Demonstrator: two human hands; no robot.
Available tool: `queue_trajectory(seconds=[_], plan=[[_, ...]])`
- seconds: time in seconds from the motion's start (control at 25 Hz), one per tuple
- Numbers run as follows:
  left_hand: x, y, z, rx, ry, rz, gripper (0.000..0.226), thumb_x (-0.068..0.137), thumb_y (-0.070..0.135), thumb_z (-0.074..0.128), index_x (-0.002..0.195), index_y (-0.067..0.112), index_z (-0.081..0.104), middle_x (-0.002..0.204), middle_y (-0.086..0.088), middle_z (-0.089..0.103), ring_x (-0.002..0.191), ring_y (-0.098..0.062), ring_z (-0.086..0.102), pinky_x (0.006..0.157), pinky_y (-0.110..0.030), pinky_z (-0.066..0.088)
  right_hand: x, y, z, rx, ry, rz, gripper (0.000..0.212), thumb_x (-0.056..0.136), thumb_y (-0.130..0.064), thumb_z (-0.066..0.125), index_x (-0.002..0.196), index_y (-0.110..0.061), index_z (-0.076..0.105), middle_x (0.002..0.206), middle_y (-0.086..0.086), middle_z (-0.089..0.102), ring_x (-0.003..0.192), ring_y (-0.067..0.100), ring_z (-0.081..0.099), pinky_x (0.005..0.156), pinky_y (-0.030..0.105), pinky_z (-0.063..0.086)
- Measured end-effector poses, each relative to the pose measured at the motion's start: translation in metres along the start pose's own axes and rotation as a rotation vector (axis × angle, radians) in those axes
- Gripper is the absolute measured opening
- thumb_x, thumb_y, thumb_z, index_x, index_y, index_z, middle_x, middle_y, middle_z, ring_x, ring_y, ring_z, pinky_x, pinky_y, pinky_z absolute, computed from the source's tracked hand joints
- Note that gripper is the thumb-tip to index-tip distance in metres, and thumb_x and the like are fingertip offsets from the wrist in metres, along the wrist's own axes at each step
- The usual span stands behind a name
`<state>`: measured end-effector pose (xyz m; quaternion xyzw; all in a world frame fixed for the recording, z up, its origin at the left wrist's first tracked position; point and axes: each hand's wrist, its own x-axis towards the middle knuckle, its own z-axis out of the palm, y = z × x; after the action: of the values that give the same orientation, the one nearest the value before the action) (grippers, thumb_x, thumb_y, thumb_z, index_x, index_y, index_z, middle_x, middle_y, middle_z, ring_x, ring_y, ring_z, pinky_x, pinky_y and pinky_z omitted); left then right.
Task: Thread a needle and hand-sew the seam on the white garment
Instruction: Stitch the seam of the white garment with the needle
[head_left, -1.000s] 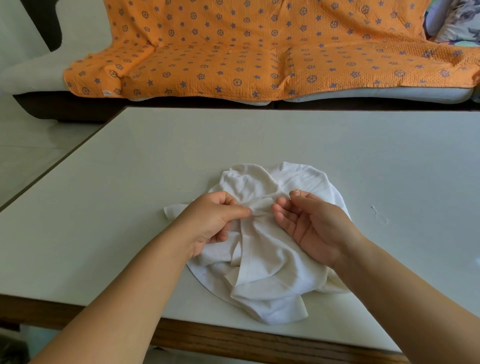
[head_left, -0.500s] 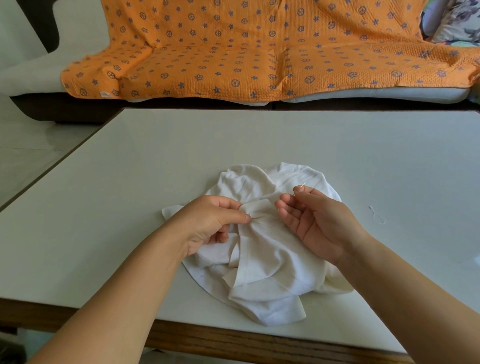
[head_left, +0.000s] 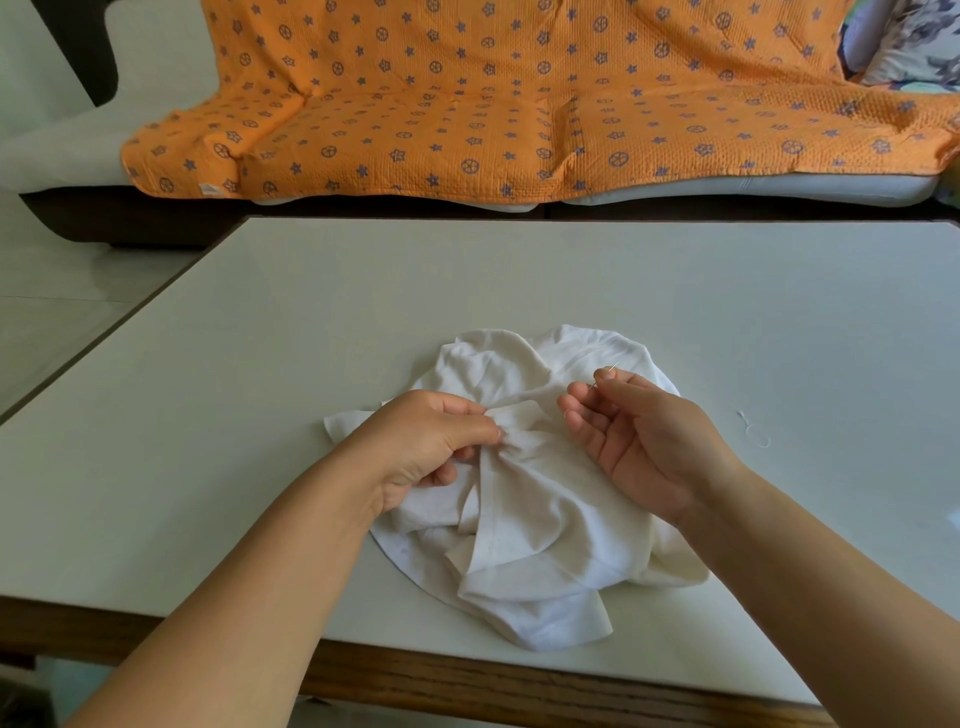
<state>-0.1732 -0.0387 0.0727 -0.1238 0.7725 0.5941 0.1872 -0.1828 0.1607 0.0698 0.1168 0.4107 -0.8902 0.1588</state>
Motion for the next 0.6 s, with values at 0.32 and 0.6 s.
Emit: queue_trajectory(seconds=[0.32, 0.6], plan=[[0.001, -0.001, -0.001, -0.052, 0.033, -0.028, 0.007, 0.078, 0.012, 0.076, 0.072, 0.016, 0.075, 0.064, -0.001, 0.057, 0.066, -0.017, 0.041, 0.044, -0.019, 0.036, 0.005, -0.026, -0.013, 0.087, 0.063, -0.109, 0.023, 0.102, -0.004, 0.041, 0.082, -0.007, 0.052, 0.063, 0.006, 0.064, 0.058, 0.016, 0.069, 0.056, 0.022, 0.057], [0.005, -0.005, 0.003, -0.04, 0.066, -0.041, 0.023, 0.077, 0.011, 0.075, 0.056, 0.02, 0.074, 0.065, -0.001, 0.058, 0.071, -0.019, 0.046, 0.044, -0.019, 0.038, 0.007, -0.043, -0.031, 0.105, 0.147, -0.155, 0.024, 0.101, -0.002, 0.041, 0.08, -0.008, 0.051, 0.064, 0.007, 0.061, 0.056, 0.016, 0.068, 0.056, 0.022, 0.056]])
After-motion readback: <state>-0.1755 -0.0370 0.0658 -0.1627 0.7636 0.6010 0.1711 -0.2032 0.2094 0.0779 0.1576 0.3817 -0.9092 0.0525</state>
